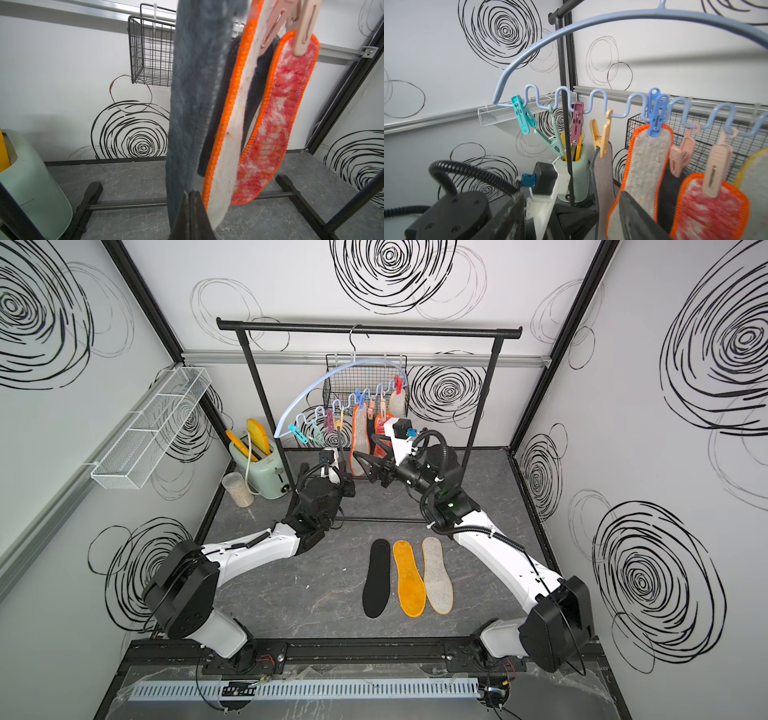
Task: Take the shoe insoles off the hanger
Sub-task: Open the clamp at the hanger.
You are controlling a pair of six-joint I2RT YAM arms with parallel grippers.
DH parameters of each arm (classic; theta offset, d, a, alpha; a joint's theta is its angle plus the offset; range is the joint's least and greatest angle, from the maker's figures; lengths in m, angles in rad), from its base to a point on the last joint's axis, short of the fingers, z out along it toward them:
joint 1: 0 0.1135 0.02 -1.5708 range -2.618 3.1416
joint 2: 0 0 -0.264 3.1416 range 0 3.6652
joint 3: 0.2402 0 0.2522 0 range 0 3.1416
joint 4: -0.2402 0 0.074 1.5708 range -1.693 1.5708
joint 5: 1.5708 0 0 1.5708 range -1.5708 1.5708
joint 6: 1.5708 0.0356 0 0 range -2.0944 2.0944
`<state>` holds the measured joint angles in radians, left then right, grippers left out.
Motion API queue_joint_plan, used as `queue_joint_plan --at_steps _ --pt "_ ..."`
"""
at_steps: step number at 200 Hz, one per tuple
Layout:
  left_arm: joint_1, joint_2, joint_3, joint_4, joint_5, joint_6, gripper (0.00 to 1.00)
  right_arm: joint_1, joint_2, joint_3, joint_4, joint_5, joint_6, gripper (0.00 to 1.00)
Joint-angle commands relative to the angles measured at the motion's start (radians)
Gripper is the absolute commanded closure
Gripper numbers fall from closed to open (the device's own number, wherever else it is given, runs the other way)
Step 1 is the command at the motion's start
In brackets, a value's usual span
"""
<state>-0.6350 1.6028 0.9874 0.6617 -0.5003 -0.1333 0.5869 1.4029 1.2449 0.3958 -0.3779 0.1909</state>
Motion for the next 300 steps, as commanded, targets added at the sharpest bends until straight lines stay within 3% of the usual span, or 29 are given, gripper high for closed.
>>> queue_joint_plan --at_steps 1,55,122,199,252,300 --pt "0.006 0.009 0.0 0.077 -0.019 0.024 1.0 0.02 0.078 0.084 -0.05 0.124 0.035 0.32" --pt "0.006 0.025 0.01 0.085 -0.018 0.035 1.0 0.038 0.263 0.269 -0.075 0.149 0.023 0.39" --pt "0.012 0.032 0.04 0.071 0.004 0.048 1.0 0.05 0.391 0.425 -0.092 0.158 0.017 0.44" --pt "0.013 0.025 0.027 0.073 0.0 0.053 1.0 0.053 0.463 0.533 -0.092 0.206 0.024 0.53" --pt "0.005 0.032 0.027 0.078 0.002 0.057 1.0 0.072 0.473 0.553 -0.084 0.219 0.014 0.48" --pt "0.004 0.035 0.023 0.075 -0.004 0.057 1.0 0.073 0.474 0.553 -0.069 0.211 0.014 0.62"
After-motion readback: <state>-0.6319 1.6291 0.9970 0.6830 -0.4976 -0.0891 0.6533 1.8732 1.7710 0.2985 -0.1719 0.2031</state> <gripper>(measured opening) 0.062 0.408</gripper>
